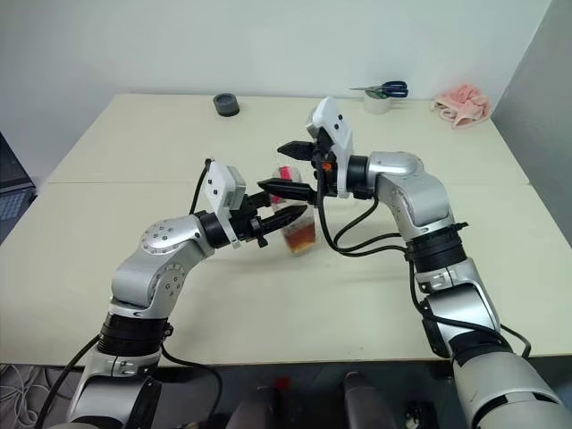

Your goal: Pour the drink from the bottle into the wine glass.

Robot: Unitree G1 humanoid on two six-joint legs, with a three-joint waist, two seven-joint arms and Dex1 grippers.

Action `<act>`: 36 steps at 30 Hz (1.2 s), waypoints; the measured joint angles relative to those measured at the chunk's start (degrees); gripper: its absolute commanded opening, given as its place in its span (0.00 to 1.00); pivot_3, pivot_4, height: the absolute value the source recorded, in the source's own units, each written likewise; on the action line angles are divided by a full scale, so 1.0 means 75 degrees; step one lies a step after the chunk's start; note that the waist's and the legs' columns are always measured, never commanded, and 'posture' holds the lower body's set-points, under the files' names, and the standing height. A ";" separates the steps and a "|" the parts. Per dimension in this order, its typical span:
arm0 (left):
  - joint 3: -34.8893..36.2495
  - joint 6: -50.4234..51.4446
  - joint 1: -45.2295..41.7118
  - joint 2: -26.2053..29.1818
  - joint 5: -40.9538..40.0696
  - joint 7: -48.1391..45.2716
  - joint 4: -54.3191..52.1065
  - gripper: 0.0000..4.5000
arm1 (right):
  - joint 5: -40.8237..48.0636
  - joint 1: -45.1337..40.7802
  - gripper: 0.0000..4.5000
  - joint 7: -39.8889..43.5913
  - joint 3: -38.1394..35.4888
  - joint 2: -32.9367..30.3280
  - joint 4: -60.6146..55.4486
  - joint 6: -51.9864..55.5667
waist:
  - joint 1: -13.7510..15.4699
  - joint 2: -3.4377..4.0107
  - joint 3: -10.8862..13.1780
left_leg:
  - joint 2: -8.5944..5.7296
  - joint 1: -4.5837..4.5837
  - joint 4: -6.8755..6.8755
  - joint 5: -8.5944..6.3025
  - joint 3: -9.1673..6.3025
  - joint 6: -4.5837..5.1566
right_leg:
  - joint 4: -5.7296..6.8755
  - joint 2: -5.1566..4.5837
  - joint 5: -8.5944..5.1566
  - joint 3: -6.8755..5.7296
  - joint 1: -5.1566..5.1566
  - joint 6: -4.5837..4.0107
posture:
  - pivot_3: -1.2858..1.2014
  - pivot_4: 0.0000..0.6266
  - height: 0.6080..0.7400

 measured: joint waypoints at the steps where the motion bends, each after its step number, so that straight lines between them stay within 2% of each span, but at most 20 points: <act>1: 0.0000 0.0012 0.0000 0.0001 0.0002 0.0000 0.0001 0.42 | 0.0013 0.0016 1.00 0.0030 0.0000 -0.0040 -0.0018 0.0001 | 0.0000 0.0000 0.0000 | 0.0000 0.0000 0.0000 0.0000 0.0001 0.0000 | 0.0000 0.0000 0.0000 0.0001 0.0000 0.0000 | 0.52 0.24 1.00; 27: -0.0027 0.0012 0.0017 0.0014 0.0006 -0.0102 0.0015 0.42 | 0.0095 0.0613 1.00 0.0895 -0.0090 -0.0859 -0.0808 0.0091 | -0.0003 0.0000 0.0000 | 0.0000 0.0001 0.0001 0.0000 0.0000 0.0000 | 0.0002 0.0001 0.0000 0.0000 0.0001 0.0000 | 0.52 0.24 1.00; 31: -0.0027 0.0010 0.0018 0.0014 0.0007 -0.0151 0.0015 0.42 | 0.0326 0.0643 1.00 0.0764 -0.0191 -0.0822 -0.1222 0.0381 | -0.0001 0.0000 0.0000 | -0.0001 0.0000 0.0002 0.0000 0.0000 0.0000 | 0.0001 0.0000 0.0000 0.0001 0.0001 0.0000 | 0.52 0.24 1.00; 36: -0.0027 0.0010 0.0018 0.0013 0.0007 -0.0158 0.0015 0.42 | 0.0680 0.0696 1.00 -0.0107 -0.0488 -0.0411 -0.2002 0.1074 | -0.0002 0.0000 0.0000 | 0.0002 0.0001 0.0001 0.0000 -0.0003 0.0000 | 0.0004 0.0001 0.0000 -0.0001 0.0000 0.0000 | 0.52 0.24 1.00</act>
